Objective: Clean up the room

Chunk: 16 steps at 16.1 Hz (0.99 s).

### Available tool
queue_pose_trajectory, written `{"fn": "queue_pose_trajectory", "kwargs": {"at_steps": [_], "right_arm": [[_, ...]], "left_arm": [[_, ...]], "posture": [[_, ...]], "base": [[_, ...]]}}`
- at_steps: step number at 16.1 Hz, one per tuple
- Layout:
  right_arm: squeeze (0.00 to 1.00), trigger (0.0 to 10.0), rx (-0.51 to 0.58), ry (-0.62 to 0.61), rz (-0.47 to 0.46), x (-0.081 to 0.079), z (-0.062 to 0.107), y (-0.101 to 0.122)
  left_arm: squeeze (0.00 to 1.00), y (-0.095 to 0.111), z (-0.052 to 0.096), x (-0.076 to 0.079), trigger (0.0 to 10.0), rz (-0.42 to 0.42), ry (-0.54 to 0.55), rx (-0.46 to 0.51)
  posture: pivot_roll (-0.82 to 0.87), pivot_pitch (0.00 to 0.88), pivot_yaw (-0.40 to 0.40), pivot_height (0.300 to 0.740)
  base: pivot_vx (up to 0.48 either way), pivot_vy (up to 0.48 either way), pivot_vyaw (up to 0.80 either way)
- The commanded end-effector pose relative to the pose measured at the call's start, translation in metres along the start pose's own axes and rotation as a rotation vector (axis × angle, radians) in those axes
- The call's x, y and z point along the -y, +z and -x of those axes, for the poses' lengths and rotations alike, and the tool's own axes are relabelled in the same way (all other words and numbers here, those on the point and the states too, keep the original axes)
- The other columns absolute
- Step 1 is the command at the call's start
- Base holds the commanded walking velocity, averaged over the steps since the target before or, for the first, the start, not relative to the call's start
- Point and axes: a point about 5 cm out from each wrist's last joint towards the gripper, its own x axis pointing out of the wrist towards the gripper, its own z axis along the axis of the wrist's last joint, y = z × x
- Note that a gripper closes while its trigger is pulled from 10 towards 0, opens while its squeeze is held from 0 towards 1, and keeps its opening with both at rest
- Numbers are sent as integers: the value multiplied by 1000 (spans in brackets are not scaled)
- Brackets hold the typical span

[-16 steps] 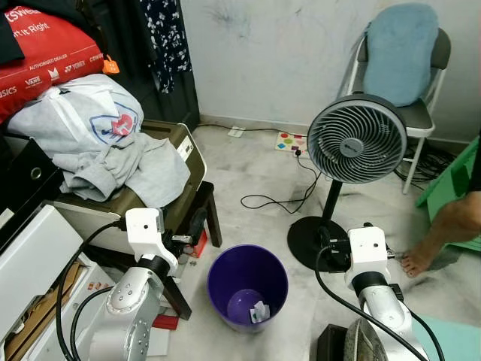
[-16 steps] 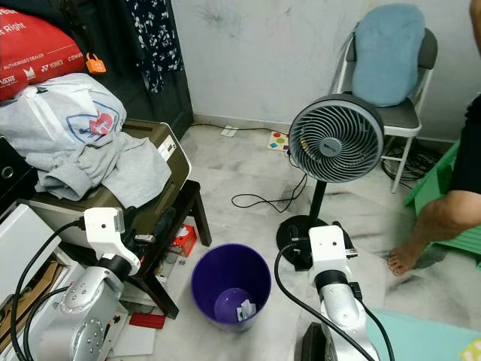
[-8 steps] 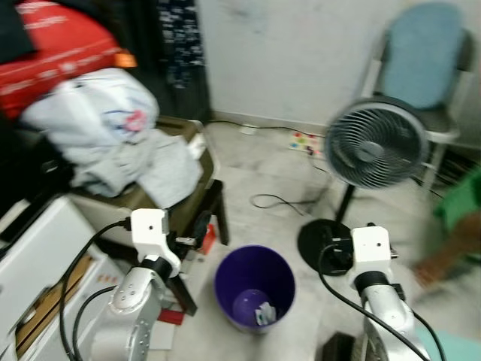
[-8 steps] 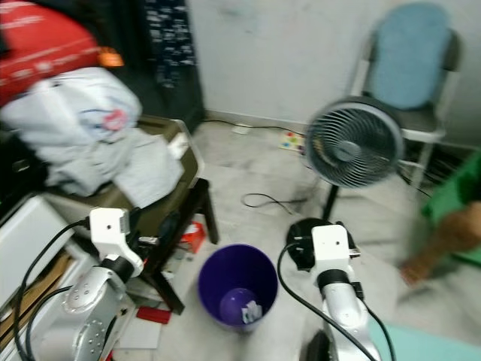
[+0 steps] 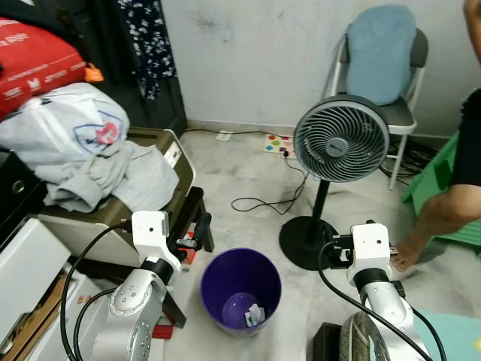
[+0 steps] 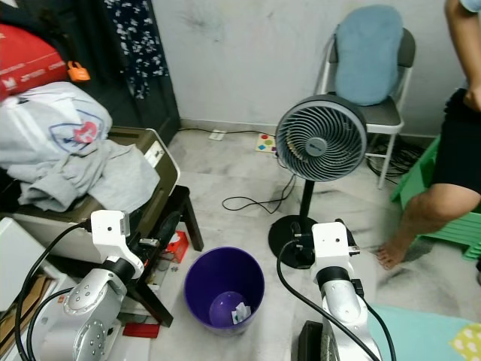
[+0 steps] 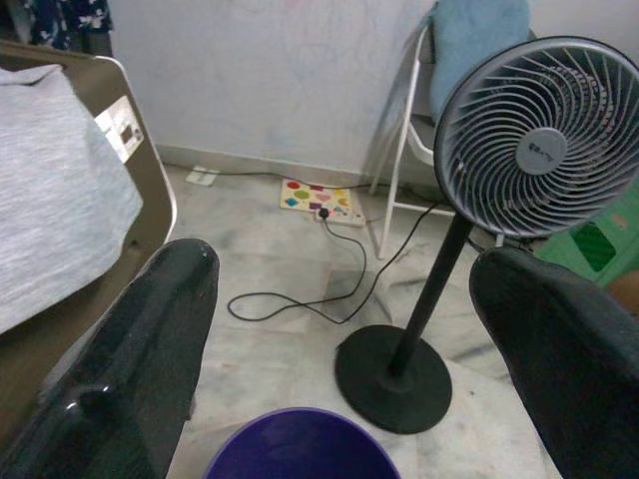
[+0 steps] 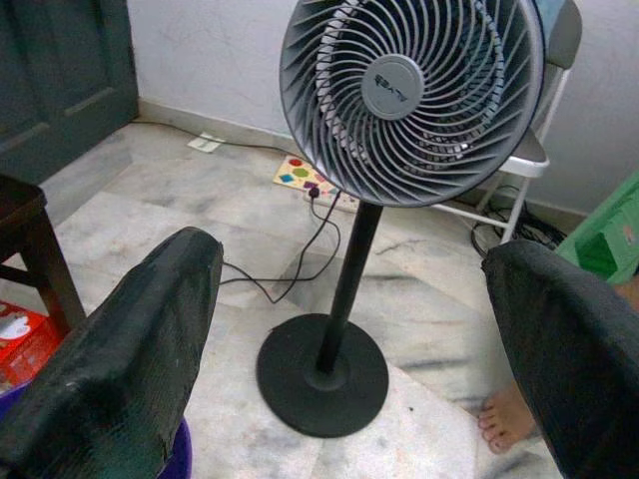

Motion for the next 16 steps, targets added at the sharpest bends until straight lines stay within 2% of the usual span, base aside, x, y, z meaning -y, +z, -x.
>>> {"fn": "queue_pose_trajectory", "kwargs": {"at_steps": [1, 11, 14, 16], "right_arm": [[0, 10000, -12, 1, -13, -1, 0, -1], [0, 10000, -12, -3, -20, -1, 0, -1], [0, 10000, -7, 2, -18, -1, -1, -1], [0, 10000, -12, 1, -20, -1, -2, -1]], "left_arm": [[0, -1, 0, -1, 10000, -1, -7, -10], [0, -3, 1, 2, 10000, 19, -40, -28], [0, -2, 1, 5, 10000, 14, -70, -19], [0, -3, 1, 3, 10000, 25, -41, -23]], "posture": [[-139, 0, 87, 740], [-139, 0, 88, 740], [-139, 0, 87, 740], [-138, 0, 86, 740]], "base": [[0, 0, -800], [0, 0, -800], [0, 0, -173], [0, 0, -300]]}}
